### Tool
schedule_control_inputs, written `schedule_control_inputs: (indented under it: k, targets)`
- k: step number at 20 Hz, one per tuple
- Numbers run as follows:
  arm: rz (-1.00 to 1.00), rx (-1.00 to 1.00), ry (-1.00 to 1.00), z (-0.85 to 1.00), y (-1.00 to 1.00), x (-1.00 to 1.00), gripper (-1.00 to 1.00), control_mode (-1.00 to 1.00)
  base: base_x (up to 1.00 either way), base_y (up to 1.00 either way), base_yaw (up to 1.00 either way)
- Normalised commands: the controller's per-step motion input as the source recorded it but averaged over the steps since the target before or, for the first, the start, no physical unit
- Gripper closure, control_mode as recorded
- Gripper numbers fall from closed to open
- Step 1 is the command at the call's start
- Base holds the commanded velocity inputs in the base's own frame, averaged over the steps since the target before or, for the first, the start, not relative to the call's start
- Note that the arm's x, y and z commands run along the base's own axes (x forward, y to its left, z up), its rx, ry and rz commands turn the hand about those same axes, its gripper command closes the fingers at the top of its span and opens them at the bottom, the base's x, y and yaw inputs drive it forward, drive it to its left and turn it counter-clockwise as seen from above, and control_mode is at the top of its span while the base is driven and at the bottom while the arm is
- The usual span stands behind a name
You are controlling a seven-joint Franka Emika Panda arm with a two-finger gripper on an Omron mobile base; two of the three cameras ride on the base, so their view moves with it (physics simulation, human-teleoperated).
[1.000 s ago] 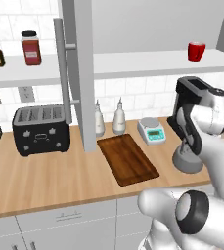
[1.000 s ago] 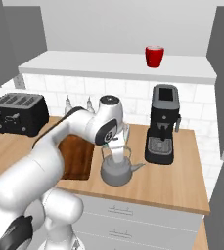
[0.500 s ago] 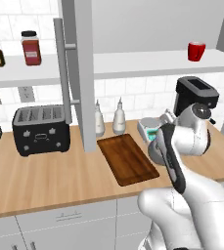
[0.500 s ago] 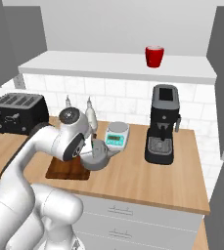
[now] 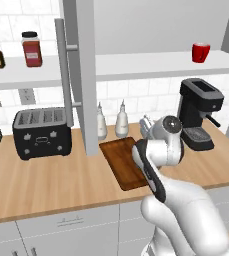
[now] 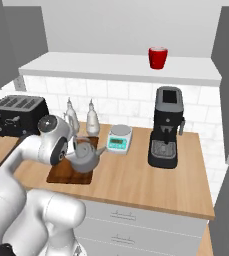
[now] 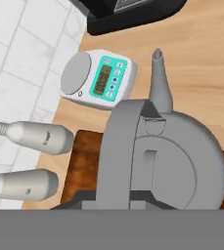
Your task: Pick the kettle from the counter and place it on the tray. Then pick the mug from the cabinet and place it on the tray. Then close the cabinet doors.
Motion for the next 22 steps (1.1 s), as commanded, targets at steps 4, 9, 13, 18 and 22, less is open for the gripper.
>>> schedule_control_inputs:
  k: [4, 9, 13, 18, 22]
  targets:
    - [0.0, 0.05, -0.03, 0.02, 0.39, 0.52, 1.0, -1.0, 0.0, 0.0, 0.0]
    - [0.0, 0.12, -0.12, 0.0, 0.34, 0.34, 1.0, -1.0, 0.0, 0.0, 0.0]
    - [0.0, 0.15, -0.02, 0.04, 0.27, 0.43, 1.0, -1.0, 0.0, 0.0, 0.0]
    - [0.0, 0.12, 0.0, 0.0, 0.1, 0.41, 1.0, -1.0, 0.0, 0.0, 0.0]
    - [0.0, 0.05, 0.0, -0.02, 0.09, 0.3, 1.0, -1.0, 0.0, 0.0, 0.0]
